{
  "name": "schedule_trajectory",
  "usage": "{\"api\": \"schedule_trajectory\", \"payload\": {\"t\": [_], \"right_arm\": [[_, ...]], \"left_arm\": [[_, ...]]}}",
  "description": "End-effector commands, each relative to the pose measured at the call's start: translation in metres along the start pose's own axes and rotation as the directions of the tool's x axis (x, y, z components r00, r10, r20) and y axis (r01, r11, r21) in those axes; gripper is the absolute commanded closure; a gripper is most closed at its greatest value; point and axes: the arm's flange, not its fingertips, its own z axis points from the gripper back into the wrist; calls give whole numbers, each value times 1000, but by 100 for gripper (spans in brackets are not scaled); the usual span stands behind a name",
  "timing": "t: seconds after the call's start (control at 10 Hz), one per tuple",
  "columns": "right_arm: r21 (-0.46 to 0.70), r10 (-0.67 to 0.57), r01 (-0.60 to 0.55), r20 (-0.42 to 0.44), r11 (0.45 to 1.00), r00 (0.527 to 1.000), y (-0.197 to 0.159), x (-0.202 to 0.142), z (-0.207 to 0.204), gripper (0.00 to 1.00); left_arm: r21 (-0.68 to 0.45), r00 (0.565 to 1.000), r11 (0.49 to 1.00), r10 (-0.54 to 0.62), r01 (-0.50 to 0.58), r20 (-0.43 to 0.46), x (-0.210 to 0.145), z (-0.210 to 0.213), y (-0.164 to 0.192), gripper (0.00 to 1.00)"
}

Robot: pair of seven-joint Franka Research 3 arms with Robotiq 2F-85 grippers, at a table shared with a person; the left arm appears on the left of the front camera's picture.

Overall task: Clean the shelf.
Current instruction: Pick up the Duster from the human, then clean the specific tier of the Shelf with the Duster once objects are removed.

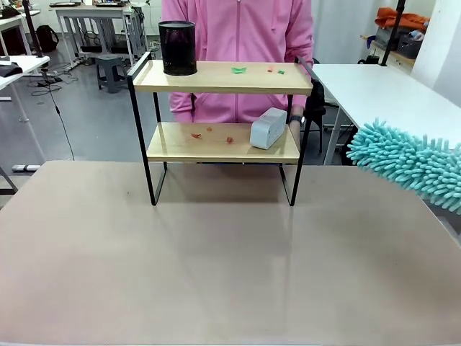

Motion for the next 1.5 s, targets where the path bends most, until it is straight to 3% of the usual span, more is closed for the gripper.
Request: {"api": "schedule_trajectory", "payload": {"t": [0.0,1.3,1.4], "right_arm": [[4,-16,16,-8,1000,1000,2,-2,4,100],[4,-16,16,-8,1000,1000,2,-2,4,100],[0,0,0,0,1000,1000,0,0,0,87]], "left_arm": [[-16,1000,1000,-24,24,16,0,-1,0,0],[-16,1000,1000,-24,24,16,0,-1,0,0],[-16,1000,1000,-24,24,16,0,-1,0,0]]}}
